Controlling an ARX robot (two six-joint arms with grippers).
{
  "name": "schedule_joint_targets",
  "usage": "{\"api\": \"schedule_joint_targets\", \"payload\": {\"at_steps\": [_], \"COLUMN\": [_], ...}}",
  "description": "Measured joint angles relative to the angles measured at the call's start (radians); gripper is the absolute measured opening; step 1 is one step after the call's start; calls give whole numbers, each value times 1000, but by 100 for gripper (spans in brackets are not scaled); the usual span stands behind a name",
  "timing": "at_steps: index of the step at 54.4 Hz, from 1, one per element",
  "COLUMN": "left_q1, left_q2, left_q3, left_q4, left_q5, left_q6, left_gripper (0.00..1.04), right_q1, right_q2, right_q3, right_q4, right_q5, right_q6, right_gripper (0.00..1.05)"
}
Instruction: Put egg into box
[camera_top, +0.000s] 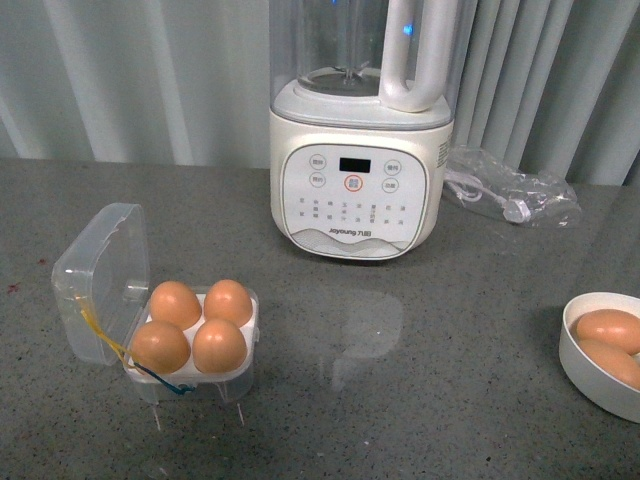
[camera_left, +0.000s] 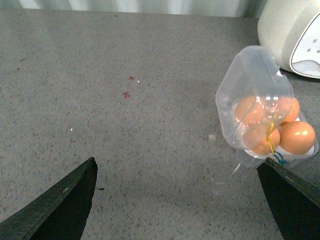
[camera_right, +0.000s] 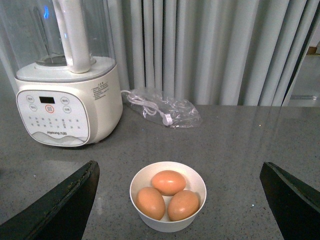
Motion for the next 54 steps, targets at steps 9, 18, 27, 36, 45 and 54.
{"api": "schedule_joint_targets", "payload": {"at_steps": [9, 18, 27, 36, 45, 54], "left_q1": [46, 58, 73, 24, -85, -203], "left_q2": [370, 585, 766, 886, 910, 898], "left_q3": [121, 207, 283, 356, 370, 367], "left_q4": [188, 285, 368, 396, 399, 399], "left_q5": [35, 37, 32, -5, 6, 40], "left_q6": [86, 139, 174, 175, 157, 89], "left_gripper": [98, 98, 98, 98, 98, 98], "right_q1": [0, 0, 0, 0, 0, 0], "right_q2": [0, 0, 0, 0, 0, 0], "right_q3": [0, 0, 0, 0, 0, 0], "right_q4": [0, 0, 0, 0, 0, 0], "right_q5": [0, 0, 0, 0, 0, 0], "right_q6": [0, 0, 0, 0, 0, 0], "right_gripper": [97, 97, 97, 97, 97, 97]}}
